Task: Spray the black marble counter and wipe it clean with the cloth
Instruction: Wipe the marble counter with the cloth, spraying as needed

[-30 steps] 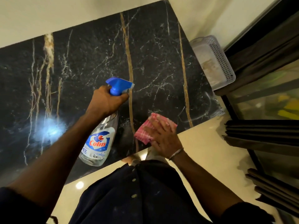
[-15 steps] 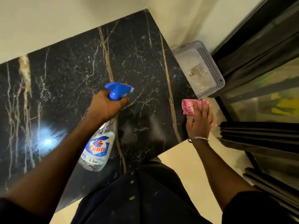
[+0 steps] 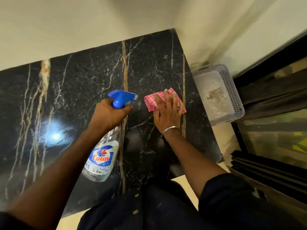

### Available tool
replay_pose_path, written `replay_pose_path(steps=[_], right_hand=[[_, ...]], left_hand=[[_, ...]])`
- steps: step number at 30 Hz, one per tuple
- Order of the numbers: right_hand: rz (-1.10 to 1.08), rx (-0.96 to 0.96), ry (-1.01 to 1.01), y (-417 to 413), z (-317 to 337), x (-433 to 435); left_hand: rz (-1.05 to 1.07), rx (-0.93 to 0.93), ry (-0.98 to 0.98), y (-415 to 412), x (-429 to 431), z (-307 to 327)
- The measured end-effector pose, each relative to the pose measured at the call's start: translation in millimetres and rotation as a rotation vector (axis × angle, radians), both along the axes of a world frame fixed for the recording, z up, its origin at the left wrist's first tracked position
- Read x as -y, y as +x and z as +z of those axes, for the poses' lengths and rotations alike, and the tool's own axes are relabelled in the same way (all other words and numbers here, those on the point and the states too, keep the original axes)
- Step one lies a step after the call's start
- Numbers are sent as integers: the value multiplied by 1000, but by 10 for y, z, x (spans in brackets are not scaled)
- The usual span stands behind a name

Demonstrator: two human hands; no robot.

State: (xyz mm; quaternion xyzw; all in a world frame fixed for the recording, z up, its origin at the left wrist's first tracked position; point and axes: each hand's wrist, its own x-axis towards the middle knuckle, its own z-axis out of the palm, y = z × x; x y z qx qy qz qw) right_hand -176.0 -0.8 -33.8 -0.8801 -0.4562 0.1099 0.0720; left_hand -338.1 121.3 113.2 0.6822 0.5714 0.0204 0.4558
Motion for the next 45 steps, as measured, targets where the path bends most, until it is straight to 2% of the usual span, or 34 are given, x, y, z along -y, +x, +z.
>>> replay_pose_path(steps=[7, 20, 30, 34, 39, 45], right_hand=[[163, -12, 47, 192, -2, -387], [199, -56, 16, 578, 21, -1022], [261, 12, 94, 605, -68, -73], [253, 49, 82, 581, -112, 14], [241, 54, 76, 683, -45, -311], [190, 17, 15, 903, 53, -1132]], left_hand=[[49, -10, 2, 106, -86, 44], [118, 44, 21, 75, -133, 106], [74, 65, -41, 56, -195, 51], [66, 54, -47, 132, -244, 21], [62, 68, -57, 185, -362, 20], [99, 62, -108, 158, -517, -61]])
